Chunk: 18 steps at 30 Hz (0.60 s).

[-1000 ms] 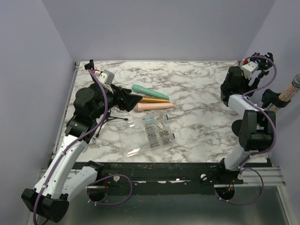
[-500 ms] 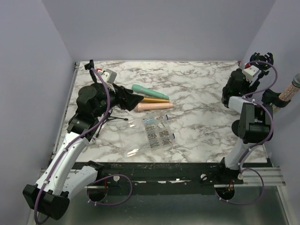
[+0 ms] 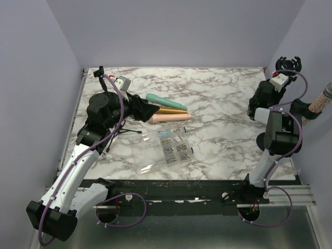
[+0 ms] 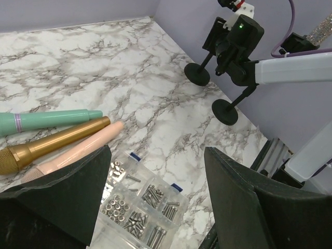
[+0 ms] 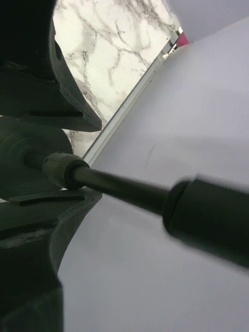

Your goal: Remove the microphone from the stand

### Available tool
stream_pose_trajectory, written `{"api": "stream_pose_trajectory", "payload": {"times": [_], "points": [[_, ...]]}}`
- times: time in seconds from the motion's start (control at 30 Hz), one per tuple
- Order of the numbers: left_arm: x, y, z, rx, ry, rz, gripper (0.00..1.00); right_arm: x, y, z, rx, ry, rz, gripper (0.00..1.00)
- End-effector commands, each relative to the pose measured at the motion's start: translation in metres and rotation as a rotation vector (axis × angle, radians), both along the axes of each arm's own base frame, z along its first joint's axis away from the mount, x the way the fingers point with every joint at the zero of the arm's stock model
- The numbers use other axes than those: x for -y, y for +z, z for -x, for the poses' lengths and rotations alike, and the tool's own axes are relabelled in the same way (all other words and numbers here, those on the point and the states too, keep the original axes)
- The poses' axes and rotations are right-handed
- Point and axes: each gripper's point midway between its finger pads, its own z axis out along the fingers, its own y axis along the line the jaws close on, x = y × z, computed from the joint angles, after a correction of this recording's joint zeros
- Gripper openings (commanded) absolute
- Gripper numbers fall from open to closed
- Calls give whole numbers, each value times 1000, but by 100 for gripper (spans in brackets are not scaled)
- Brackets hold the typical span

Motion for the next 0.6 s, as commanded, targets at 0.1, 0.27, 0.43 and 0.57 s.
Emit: {"api": "stream_pose_trajectory", "payload": {"times": [0.1, 0.27, 0.43, 0.57], "points": [[4, -4, 1, -1, -21, -5, 75, -21, -21, -26, -18, 195, -54, 43], [3, -4, 0, 1, -15, -7, 75, -50, -29, -43, -34, 364, -104, 36], [3, -7, -1, -3, -15, -10, 75, -73, -29, -50, 9, 451, -140, 24], [3, -8, -3, -5, -8, -13, 75, -78, -29, -47, 39, 469, -154, 4]]}}
